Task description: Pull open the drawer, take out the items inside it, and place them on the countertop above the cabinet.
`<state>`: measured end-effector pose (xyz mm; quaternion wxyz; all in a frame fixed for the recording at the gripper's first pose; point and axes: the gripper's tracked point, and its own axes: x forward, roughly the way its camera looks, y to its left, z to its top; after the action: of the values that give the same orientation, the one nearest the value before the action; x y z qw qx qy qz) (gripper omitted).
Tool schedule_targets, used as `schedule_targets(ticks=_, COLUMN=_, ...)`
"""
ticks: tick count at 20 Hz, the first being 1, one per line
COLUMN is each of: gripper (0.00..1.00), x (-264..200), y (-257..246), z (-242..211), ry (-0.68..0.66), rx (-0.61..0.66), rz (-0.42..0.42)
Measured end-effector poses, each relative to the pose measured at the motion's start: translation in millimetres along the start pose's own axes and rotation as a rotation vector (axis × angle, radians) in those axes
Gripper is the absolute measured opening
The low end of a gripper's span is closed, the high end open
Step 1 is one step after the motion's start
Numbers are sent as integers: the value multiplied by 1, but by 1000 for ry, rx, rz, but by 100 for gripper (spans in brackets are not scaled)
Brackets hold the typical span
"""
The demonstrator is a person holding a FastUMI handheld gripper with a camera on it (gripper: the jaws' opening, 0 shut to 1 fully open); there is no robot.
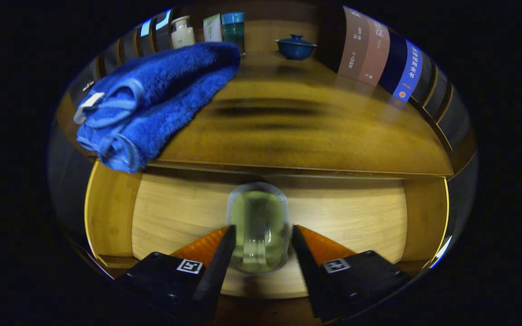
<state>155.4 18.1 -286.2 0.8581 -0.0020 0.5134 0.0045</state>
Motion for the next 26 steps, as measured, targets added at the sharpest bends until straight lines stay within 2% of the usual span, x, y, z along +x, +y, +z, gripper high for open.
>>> schedule_targets(ticks=2, gripper=70, x=2, y=1, z=1, ry=-4, rx=-9, rz=1)
schedule_targets(ticks=6, gripper=22, x=-3, y=-9, z=7, ry=-41, rx=-17, rz=-32)
schedule_targets(ticks=8, gripper=22, x=4, y=-5, z=3, ry=-48, rx=-12, rz=-28)
schedule_targets(ticks=9, gripper=11, x=-4, y=-4, z=5, ry=-43, rx=-15, rz=-26)
schedule_targets(ticks=14, gripper=11, x=-19, y=0, z=8, ry=-96, rx=-47, rz=-10)
schedule_targets(ticks=21, gripper=11, x=-107, y=12, z=15, ry=-291, rx=-54, rz=46)
schedule_targets(ticks=24, gripper=11, x=-145, y=6, z=37, ry=-373, rx=-22, rz=64)
schedule_targets(ticks=26, gripper=11, x=-160, y=-7, z=59, ry=-421, rx=-2, rz=47)
